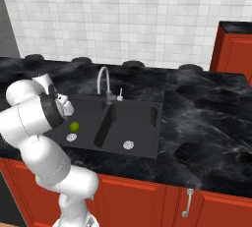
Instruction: Dump the lime from the pot into the sink. Then turn on the water and wash the lime. Then turn off the water and put the lime back in the pot.
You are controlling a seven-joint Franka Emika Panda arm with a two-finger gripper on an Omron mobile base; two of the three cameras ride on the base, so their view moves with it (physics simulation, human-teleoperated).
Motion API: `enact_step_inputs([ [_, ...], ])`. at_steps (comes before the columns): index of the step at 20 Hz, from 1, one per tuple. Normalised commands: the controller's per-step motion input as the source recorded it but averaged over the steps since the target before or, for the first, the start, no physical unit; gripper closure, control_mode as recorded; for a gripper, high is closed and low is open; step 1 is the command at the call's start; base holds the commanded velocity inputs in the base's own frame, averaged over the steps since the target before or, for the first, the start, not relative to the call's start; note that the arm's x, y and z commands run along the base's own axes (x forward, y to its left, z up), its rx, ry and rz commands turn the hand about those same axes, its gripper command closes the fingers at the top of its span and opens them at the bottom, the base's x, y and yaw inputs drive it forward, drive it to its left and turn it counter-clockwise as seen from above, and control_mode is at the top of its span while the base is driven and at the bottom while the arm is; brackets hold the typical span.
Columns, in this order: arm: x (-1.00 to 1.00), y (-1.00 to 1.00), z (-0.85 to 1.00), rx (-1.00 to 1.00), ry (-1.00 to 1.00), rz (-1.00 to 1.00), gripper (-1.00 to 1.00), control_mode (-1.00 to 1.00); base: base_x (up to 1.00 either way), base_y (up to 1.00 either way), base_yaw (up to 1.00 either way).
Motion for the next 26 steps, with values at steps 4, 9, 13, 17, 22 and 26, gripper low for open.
enact_step_inputs([
  [4, 0.27, 0.00, -0.42, 0.00, 0.11, 0.00, -1.00, -1.00, 0.00, 0.00, 0.00],
  [9, 0.28, 0.00, -0.39, -0.01, 0.09, 0.00, -1.00, -1.00, 0.00, 0.00, 0.00],
  [13, 0.38, 0.00, -0.33, -0.01, 0.10, 0.00, -1.00, -1.00, 0.00, 0.00, 0.00],
  [17, 0.33, 0.00, -0.26, -0.01, 0.09, 0.00, -1.00, -1.00, 0.00, 0.00, 0.00],
  [22, 0.25, 0.08, -0.25, 0.00, 0.07, 0.00, -1.00, -1.00, 0.00, 0.00, 0.00],
  [26, 0.35, 0.09, -0.29, 0.00, 0.07, 0.00, -1.00, -1.00, 0.00, 0.00, 0.00],
])
